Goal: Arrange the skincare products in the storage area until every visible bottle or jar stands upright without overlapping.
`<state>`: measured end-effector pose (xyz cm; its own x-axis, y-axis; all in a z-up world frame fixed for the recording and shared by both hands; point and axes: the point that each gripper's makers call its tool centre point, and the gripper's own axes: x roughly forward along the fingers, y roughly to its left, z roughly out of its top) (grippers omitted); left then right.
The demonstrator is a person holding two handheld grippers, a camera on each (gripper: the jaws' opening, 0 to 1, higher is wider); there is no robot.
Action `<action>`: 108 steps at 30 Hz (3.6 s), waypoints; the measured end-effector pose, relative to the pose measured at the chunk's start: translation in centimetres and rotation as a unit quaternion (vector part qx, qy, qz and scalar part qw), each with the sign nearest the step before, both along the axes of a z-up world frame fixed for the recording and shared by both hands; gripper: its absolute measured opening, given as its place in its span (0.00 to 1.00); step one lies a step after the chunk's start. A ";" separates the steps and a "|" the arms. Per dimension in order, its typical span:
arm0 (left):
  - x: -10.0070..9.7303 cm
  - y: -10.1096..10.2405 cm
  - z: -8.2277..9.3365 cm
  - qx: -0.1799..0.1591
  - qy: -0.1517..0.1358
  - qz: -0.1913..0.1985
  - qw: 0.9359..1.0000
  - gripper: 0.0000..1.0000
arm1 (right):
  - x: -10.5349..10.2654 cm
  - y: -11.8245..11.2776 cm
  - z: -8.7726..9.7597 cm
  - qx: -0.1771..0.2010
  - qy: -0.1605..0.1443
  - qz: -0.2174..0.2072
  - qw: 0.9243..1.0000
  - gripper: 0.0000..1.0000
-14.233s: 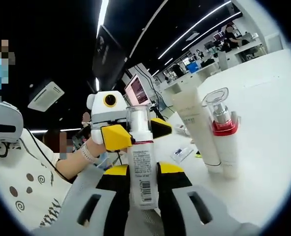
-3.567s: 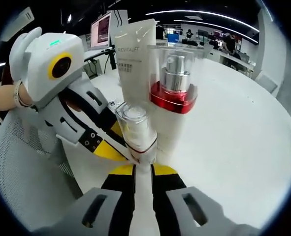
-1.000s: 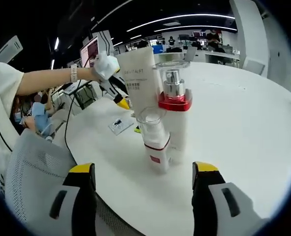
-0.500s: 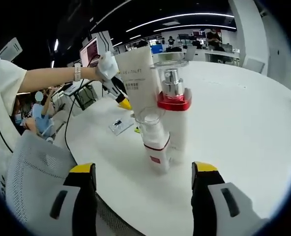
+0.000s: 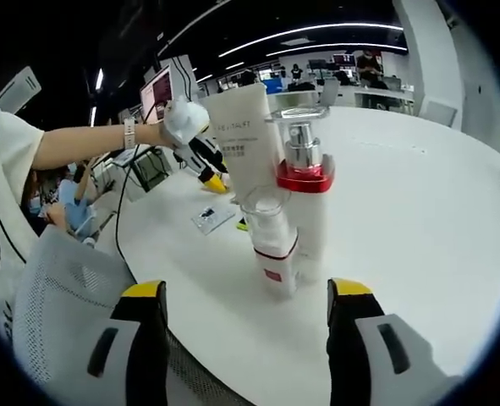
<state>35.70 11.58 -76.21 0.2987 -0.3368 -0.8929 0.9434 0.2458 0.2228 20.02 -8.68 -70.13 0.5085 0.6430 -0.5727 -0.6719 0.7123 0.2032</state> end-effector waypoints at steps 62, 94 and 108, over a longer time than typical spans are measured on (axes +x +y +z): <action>-14.8 -10.8 15.2 -0.365 -0.074 0.093 0.923 0.20 | -1.6 4.9 10.0 0.116 -0.091 0.043 0.988 0.34; -17.9 -14.1 16.6 -0.443 -0.033 0.106 0.890 0.20 | -0.9 7.3 11.8 0.249 -0.047 0.006 0.967 0.21; -19.0 -14.0 15.5 -0.400 -0.019 0.045 0.915 0.21 | 5.1 5.6 9.5 0.216 -0.043 0.056 0.974 0.19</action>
